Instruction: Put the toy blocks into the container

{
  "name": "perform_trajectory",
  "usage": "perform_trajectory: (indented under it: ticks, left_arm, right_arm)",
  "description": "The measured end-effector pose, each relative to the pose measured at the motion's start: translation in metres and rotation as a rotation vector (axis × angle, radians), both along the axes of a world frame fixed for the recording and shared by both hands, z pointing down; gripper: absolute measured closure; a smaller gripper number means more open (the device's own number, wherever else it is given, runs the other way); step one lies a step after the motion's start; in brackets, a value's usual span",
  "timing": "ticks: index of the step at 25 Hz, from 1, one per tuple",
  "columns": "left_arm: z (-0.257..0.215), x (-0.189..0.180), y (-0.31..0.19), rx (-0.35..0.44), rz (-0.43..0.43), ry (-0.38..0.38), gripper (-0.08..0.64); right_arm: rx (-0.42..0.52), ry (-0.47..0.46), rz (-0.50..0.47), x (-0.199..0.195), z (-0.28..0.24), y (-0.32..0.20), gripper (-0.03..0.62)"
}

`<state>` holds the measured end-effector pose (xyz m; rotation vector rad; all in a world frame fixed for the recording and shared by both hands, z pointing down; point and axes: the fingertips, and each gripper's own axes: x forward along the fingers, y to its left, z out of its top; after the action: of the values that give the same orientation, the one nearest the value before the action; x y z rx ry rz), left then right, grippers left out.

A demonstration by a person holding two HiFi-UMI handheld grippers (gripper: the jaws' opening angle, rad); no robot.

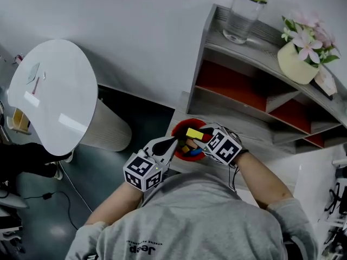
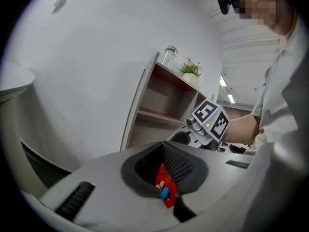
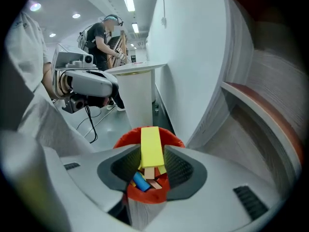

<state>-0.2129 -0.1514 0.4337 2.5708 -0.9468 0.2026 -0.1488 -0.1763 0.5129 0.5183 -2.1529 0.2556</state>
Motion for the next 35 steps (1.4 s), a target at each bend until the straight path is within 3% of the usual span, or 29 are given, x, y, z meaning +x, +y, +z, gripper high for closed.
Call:
perform_trajectory:
  ticks: [1,2,3,11,19,25,35]
  left_arm:
    - [0.000,-0.002,0.000,0.000,0.006,0.003,0.548]
    - [0.000,-0.004,0.000,-0.001,0.010,0.005,0.548]
    - [0.001,-0.006,-0.001,-0.002,0.012,0.007,0.548]
    - [0.005,0.004,0.002,-0.011,0.029,0.019,0.548]
    - [0.017,0.050,0.011,-0.044,0.053,-0.011,0.548]
    - [0.037,0.111,0.020,-0.084,0.050,-0.042,0.548]
    - [0.093,0.188,0.037,-0.153,-0.001,-0.117,0.548]
  right_arm:
    - [-0.005,-0.004,0.007,-0.002,0.000,0.000,0.392]
    - [-0.009,-0.014,0.014,-0.004,-0.002,-0.001,0.310]
    - [-0.010,-0.024,0.021,-0.005,-0.004,-0.002,0.285]
    - [0.037,-0.060,0.096,0.030,-0.018,-0.016,0.285]
    - [0.061,0.005,0.249,0.127,0.020,-0.050,0.293]
    - [-0.021,0.064,0.208,0.165,0.104,-0.058,0.298]
    - [-0.067,0.093,0.099,0.150,0.216,-0.065,0.325]
